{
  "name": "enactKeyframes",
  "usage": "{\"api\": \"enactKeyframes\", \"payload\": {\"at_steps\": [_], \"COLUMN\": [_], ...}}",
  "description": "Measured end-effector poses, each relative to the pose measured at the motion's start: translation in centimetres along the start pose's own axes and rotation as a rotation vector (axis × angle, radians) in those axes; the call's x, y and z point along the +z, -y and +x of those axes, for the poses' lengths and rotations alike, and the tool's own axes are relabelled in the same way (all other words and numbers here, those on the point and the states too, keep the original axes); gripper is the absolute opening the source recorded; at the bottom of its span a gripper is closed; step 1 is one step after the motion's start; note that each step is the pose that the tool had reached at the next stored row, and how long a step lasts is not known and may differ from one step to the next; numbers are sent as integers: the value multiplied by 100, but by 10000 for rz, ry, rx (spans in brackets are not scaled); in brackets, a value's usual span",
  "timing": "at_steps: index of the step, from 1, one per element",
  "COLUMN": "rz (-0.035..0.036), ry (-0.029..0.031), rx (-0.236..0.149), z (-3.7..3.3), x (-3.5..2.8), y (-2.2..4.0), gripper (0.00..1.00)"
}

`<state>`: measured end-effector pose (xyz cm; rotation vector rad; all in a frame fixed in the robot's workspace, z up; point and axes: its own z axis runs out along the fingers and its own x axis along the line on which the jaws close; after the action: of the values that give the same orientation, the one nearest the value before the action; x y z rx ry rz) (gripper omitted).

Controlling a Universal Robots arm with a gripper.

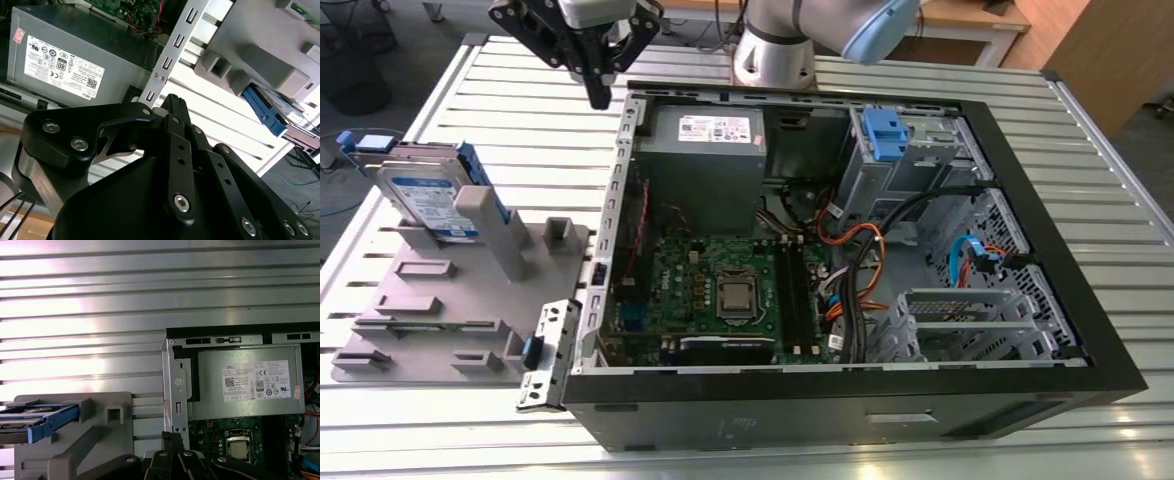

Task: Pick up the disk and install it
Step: 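Reach for the disk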

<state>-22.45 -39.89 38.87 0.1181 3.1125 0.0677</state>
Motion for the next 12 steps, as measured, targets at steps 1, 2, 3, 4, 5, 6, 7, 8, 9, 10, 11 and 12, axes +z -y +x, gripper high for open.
{"api": "enactKeyframes", "payload": {"at_steps": [1, 2, 3, 4, 5, 6, 7, 8, 9, 10, 11, 12], "rz": [1, 1, 0, 0, 0, 0, 0, 0, 0, 0, 0, 0], "ry": [0, 0, 0, 1, 1, 0, 0, 0, -1, 0, 0, 0], "rx": [0, -1, -1, 0, 0, -2, -1, 0, 0, 0, -1, 0], "z": [22, 42, 57, 66, 68, 69, 71, 75, 76, 78, 81, 85], "x": [0, 1, 1, 2, 2, 2, 2, 1, 1, 1, 1, 1], "y": [2, 3, 4, 5, 5, 5, 5, 6, 6, 6, 6, 7], "gripper": [11, 11, 11, 11, 11, 11, 11, 11, 11, 11, 11, 11]}}
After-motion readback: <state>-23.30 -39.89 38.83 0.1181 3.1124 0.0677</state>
